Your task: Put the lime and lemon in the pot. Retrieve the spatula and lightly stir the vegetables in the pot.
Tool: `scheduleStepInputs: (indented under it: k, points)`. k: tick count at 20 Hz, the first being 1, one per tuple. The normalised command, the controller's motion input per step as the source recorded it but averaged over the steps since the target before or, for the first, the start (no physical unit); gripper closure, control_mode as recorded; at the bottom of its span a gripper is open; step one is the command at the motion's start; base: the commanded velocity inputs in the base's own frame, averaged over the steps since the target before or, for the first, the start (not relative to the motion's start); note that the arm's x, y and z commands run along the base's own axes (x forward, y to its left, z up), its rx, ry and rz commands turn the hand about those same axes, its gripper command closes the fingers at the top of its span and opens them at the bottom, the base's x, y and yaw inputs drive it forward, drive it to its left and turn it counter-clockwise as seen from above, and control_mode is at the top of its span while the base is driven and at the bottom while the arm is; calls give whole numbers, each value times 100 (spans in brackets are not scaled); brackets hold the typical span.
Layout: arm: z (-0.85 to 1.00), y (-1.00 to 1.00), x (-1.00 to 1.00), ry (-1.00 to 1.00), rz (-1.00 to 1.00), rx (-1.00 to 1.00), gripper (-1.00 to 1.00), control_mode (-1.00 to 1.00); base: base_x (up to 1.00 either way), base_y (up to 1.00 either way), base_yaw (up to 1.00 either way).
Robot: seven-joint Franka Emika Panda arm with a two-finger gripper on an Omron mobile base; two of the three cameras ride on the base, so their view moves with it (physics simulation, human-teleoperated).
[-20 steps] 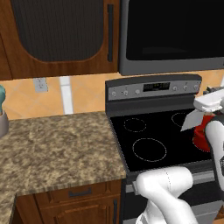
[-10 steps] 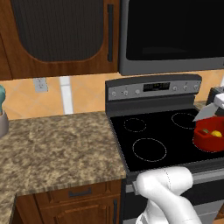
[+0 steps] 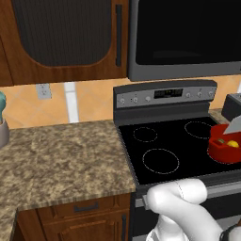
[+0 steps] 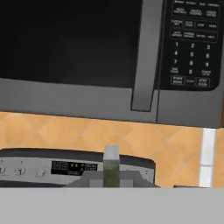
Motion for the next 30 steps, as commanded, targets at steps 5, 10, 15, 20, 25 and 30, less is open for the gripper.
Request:
scheduleStepInputs:
  k: [5,10,15,20,25,30]
  points:
    - [-39,-58,54,4,0,0,100,-100,0,0,0]
    - [-46,-33,64,2,3,1,100,-100,0,0,0]
    - [-45,-36,42,2,11,4,100,-100,0,0,0]
    - [-41,-45,39,2,12,2,100,-100,0,0,0]
    - [-43,-49,23,3,12,0,100,-100,0,0,0]
    - [-4,-24,-39,-1,8,1,100,-100,0,0,0]
